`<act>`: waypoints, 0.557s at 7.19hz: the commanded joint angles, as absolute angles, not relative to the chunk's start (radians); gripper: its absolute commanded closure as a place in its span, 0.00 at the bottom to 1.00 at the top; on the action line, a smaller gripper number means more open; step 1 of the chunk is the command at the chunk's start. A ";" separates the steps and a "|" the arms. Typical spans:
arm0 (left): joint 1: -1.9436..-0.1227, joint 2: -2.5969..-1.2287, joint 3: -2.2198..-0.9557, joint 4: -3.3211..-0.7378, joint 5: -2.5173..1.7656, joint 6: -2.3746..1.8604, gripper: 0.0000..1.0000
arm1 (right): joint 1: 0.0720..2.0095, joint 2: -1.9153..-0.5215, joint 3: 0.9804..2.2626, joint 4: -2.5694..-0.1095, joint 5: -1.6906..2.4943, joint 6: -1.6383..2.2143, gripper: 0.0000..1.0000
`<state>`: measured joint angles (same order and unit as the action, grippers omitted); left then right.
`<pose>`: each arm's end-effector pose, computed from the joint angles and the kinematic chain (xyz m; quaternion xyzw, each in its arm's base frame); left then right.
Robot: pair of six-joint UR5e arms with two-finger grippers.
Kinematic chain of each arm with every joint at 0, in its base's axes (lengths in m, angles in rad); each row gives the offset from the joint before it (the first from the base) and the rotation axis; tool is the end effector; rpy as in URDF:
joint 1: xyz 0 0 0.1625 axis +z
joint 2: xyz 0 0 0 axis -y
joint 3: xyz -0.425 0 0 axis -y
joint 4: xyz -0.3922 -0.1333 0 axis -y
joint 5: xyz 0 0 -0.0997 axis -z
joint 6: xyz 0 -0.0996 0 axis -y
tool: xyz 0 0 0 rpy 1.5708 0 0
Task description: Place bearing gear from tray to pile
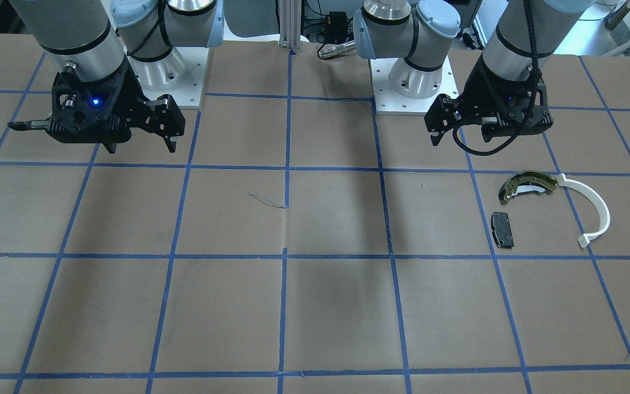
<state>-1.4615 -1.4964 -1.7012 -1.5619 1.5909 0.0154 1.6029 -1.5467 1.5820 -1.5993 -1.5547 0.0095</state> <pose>-0.0809 -0.4665 0.4602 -0.0467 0.9986 0.0241 0.0086 0.1509 -0.4966 0.4733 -0.0113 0.9999 0.0036 0.0080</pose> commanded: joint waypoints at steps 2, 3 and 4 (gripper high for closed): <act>-1.460 -1.496 -1.703 -1.563 1.592 0.015 0.00 | 1.598 -1.540 1.575 -1.609 -1.557 0.017 0.00; -1.460 -1.497 -1.703 -1.562 1.591 0.015 0.00 | 1.567 -1.542 1.574 -1.608 -1.555 0.017 0.00; -1.460 -1.497 -1.703 -1.562 1.591 0.017 0.00 | 1.522 -1.545 1.569 -1.602 -1.555 0.015 0.00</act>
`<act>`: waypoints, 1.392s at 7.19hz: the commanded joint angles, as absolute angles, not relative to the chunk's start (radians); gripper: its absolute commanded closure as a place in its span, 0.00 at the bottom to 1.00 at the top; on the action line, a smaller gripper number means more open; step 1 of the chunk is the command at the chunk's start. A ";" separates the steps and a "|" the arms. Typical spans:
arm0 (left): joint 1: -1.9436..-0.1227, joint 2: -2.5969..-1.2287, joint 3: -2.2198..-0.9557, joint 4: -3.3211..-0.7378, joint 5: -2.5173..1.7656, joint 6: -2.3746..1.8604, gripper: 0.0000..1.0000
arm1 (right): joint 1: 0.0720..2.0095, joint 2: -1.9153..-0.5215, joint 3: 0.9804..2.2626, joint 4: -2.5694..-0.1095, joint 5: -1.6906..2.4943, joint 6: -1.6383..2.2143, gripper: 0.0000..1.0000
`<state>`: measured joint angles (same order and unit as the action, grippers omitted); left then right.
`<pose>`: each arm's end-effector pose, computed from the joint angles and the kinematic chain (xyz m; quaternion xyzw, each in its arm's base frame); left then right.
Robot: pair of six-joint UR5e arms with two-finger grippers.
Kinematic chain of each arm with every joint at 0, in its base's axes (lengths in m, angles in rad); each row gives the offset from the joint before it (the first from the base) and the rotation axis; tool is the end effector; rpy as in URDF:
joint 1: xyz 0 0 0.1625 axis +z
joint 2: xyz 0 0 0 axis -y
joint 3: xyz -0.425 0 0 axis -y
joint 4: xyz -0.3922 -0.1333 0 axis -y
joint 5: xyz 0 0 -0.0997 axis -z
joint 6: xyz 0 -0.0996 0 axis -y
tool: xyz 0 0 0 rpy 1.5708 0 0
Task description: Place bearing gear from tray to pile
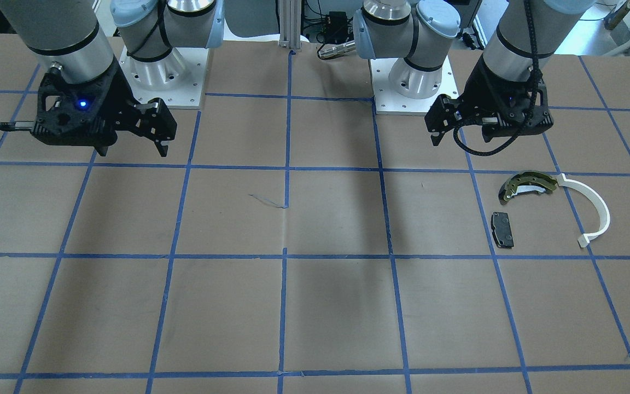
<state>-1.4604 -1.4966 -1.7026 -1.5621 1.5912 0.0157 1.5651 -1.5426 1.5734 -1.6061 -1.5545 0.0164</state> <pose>-0.0804 -0.4665 0.4594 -0.0471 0.9985 0.0250 0.0086 0.1320 -0.5049 0.4761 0.0110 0.9999 -0.0022 0.0082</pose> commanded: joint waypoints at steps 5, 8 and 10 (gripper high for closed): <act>-1.463 -1.497 -1.703 -1.560 1.591 0.017 0.00 | 1.067 -1.488 1.588 -1.609 -1.636 -0.468 0.00; -1.463 -1.494 -1.703 -1.560 1.592 0.015 0.00 | 0.760 -1.266 1.582 -1.806 -1.678 -0.855 0.04; -1.463 -1.497 -1.703 -1.559 1.591 0.017 0.00 | 0.677 -1.104 1.577 -2.055 -1.678 -0.974 0.04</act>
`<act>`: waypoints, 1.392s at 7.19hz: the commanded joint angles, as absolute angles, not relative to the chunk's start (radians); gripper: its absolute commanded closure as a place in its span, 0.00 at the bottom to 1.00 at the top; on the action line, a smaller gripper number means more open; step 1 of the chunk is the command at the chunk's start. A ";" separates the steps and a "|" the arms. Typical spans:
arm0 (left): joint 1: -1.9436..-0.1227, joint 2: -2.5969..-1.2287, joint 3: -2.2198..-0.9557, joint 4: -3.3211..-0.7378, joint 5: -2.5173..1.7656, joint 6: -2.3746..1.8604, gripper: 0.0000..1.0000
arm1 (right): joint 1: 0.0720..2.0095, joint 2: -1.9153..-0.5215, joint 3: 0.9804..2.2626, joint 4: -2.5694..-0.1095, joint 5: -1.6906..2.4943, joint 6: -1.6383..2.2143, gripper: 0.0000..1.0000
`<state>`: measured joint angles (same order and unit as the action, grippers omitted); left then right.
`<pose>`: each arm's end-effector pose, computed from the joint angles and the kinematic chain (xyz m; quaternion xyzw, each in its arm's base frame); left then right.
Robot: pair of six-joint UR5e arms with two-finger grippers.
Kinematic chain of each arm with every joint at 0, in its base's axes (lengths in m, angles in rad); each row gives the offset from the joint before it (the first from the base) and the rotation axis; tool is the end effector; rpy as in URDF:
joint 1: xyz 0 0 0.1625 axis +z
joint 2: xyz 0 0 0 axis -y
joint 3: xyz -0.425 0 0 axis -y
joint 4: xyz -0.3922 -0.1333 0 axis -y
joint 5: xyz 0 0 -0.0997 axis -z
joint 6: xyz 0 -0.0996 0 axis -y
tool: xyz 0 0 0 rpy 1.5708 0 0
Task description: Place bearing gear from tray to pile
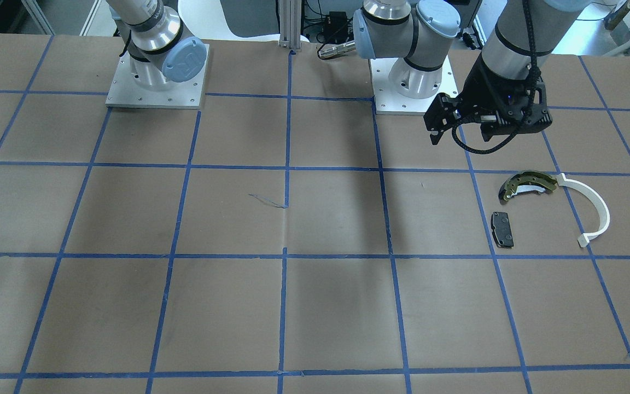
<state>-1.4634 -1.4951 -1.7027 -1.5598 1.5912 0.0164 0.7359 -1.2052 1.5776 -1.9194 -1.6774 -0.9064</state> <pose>-0.0818 -0.4660 0.4603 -0.0452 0.9987 0.0232 0.0088 -0.3732 -0.5035 0.3153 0.0363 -0.9978 -0.0484 0.0252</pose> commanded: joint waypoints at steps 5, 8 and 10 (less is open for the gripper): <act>-1.463 -1.497 -1.703 -1.559 1.592 0.018 0.00 | 0.647 -1.019 1.595 -2.086 -1.678 -1.104 0.15; -1.463 -1.493 -1.703 -1.560 1.592 0.017 0.00 | 0.647 -0.973 1.595 -2.128 -1.692 -1.112 0.34; -1.457 -1.491 -1.701 -1.557 1.592 0.018 0.00 | 0.647 -0.974 1.595 -2.128 -1.695 -1.109 0.46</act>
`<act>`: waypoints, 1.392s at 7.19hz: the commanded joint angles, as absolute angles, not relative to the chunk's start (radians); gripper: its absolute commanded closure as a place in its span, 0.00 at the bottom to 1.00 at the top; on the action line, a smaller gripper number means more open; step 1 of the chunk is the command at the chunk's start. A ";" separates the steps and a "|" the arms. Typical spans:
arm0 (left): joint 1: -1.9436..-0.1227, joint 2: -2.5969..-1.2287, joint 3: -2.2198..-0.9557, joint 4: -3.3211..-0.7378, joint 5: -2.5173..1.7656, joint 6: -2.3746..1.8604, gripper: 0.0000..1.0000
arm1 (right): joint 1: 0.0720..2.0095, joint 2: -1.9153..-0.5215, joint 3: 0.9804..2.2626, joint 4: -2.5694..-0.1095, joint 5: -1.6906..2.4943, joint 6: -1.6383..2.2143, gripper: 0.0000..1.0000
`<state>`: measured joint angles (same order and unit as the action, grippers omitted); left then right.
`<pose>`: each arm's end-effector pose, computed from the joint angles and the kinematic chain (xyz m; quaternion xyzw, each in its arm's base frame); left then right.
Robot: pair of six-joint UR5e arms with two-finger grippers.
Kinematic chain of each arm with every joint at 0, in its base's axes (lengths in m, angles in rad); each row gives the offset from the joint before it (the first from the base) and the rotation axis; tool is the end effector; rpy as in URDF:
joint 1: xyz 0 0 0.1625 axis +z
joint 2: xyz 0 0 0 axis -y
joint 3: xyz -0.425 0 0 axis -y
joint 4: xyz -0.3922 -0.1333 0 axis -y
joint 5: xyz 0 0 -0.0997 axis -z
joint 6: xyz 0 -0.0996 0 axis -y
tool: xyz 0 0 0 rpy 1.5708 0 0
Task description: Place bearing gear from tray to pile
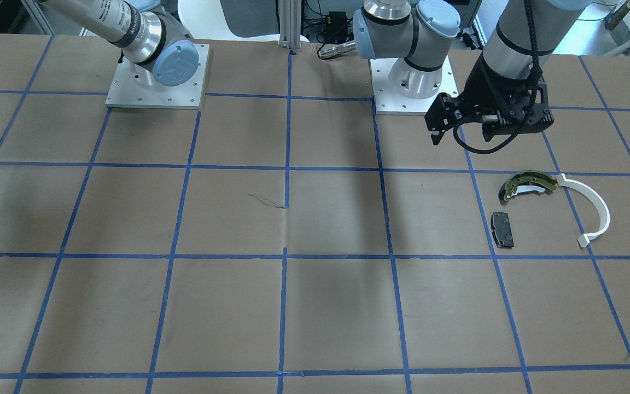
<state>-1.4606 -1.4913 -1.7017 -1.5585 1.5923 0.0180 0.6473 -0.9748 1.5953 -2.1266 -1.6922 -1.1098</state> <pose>-0.0805 -0.4653 0.4626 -0.0459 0.9987 0.0202 0.0095 -0.4460 -0.4891 0.1811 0.0948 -0.9931 -0.0685 0.0045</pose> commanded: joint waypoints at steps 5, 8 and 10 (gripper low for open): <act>-1.456 -1.477 -1.700 -1.557 1.591 0.018 0.00 | 0.647 -0.974 1.597 -2.117 -1.698 -1.108 0.52; -1.456 -1.470 -1.684 -1.539 1.591 0.018 0.00 | 0.647 -0.974 1.597 -2.115 -1.747 -1.111 0.69; -1.456 -1.480 -1.695 -1.487 1.591 0.018 0.00 | 0.647 -0.976 1.597 -2.114 -1.749 -1.111 0.81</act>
<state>-1.4558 -1.4699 -1.6885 -1.5273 1.5909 0.0184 0.6474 -0.9743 1.5968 -2.1150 -1.7453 -1.1103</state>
